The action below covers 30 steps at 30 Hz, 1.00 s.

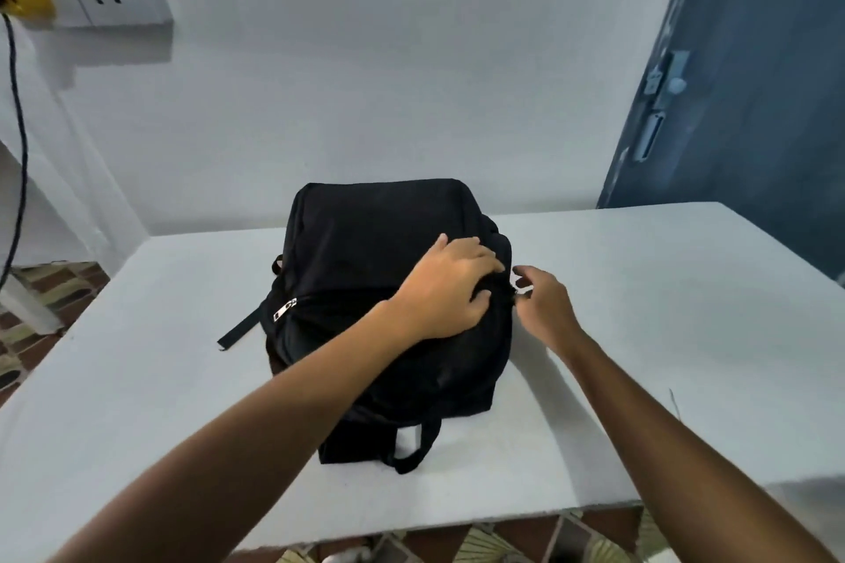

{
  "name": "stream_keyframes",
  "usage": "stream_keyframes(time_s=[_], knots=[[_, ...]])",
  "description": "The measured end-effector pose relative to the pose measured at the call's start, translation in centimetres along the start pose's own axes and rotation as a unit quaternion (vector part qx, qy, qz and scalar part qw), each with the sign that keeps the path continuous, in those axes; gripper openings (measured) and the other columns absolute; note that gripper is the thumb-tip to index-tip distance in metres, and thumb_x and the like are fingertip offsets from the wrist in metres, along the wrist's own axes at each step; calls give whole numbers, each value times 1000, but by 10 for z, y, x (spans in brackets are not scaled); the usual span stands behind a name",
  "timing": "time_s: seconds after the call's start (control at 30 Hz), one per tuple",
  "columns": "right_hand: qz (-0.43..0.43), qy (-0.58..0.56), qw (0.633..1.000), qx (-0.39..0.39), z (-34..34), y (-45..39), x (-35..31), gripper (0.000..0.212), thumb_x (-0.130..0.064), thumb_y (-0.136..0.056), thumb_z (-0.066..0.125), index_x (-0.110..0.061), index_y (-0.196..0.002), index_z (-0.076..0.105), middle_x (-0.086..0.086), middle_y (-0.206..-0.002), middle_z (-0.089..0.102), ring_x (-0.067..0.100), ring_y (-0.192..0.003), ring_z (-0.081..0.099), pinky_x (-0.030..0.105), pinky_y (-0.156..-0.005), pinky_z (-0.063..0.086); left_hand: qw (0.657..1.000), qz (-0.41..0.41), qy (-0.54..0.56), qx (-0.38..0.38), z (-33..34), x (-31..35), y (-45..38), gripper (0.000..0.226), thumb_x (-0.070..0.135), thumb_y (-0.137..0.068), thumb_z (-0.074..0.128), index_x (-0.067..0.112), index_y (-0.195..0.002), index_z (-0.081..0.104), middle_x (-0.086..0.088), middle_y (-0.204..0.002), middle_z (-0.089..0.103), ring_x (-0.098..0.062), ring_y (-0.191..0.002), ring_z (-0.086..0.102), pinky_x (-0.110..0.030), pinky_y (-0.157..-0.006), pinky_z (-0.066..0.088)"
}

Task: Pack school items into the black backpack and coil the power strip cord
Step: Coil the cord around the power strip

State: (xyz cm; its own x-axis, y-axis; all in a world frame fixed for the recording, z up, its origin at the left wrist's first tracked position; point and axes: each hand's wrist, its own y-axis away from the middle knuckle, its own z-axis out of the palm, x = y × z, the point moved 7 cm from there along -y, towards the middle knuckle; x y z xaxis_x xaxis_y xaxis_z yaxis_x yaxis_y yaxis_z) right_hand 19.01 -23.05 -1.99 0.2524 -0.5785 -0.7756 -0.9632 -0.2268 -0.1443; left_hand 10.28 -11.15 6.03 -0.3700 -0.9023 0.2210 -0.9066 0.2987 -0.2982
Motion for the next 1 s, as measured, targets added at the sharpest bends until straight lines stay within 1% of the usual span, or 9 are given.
stream_keyframes(time_s=[0.2,0.4,0.57,0.63,0.73,0.8,0.83,0.9,1.0], knots=[[51,26,998,-34,13,-14,16,24,0,-85,51,-6,-66,63,6,-63,57,22,-66,47,26,-50,31,983,-25,-103,-151,58,-9,-48,46,19,-97,37,11,-142,39,-1,-154,33,-25,-148,10,-58,-117,5],[-26,279,960,-13,-10,1,15,22,-20,-92,48,-9,-80,62,12,-80,66,35,-76,59,30,-58,34,940,-10,-234,-249,87,-22,-47,51,30,-101,24,30,-151,19,0,-161,12,-32,-148,2,-64,-113,-7],[-40,292,934,-201,-5,47,-15,13,-13,-84,50,-7,-74,55,11,-76,59,32,-75,57,33,-54,40,928,-2,-276,-251,100,-24,-47,51,31,-101,22,30,-152,16,-1,-162,7,-34,-148,-3,-65,-111,-9],[-46,234,922,-305,6,77,-40,12,-12,-81,57,-4,-74,62,11,-75,65,26,-71,60,35,-61,49,922,1,-295,-250,106,-26,-46,52,31,-101,20,30,-152,14,-1,-162,6,-35,-148,-4,-66,-111,-10],[-49,96,897,-429,33,119,-80,16,-13,-85,64,-2,-74,68,8,-66,66,15,-55,58,26,-52,47,922,11,-309,-234,107,-25,-45,50,32,-102,21,32,-151,19,0,-162,10,-34,-148,-2,-65,-112,-9],[-33,47,893,-447,48,127,-93,21,-15,-86,65,3,-77,69,8,-63,64,15,-51,54,23,-47,43,965,16,-179,-190,96,-20,-45,45,24,-100,32,32,-143,40,1,-157,29,-29,-147,14,-60,-116,-3],[-9,27,893,-450,53,127,-93,21,-14,-86,64,4,-77,68,9,-60,63,16,-48,52,23,-45,41,987,7,-32,-158,82,-16,-43,41,15,-96,40,27,-132,56,0,-146,47,-24,-142,31,-55,-118,7],[39,-13,890,-454,55,123,-91,19,-13,-86,63,1,-74,68,9,-57,59,15,-44,48,23,-45,37,957,-29,274,-89,41,-14,-30,30,0,-82,49,11,-99,72,-8,-107,71,-16,-106,63,-40,-103,42],[73,-43,884,-460,50,113,-89,21,-14,-86,63,5,-81,70,12,-59,59,15,-45,47,26,-48,32,913,-47,404,-46,-7,-21,22,13,5,-71,54,0,-74,66,-21,-76,66,-20,-71,59,-28,-67,47]])
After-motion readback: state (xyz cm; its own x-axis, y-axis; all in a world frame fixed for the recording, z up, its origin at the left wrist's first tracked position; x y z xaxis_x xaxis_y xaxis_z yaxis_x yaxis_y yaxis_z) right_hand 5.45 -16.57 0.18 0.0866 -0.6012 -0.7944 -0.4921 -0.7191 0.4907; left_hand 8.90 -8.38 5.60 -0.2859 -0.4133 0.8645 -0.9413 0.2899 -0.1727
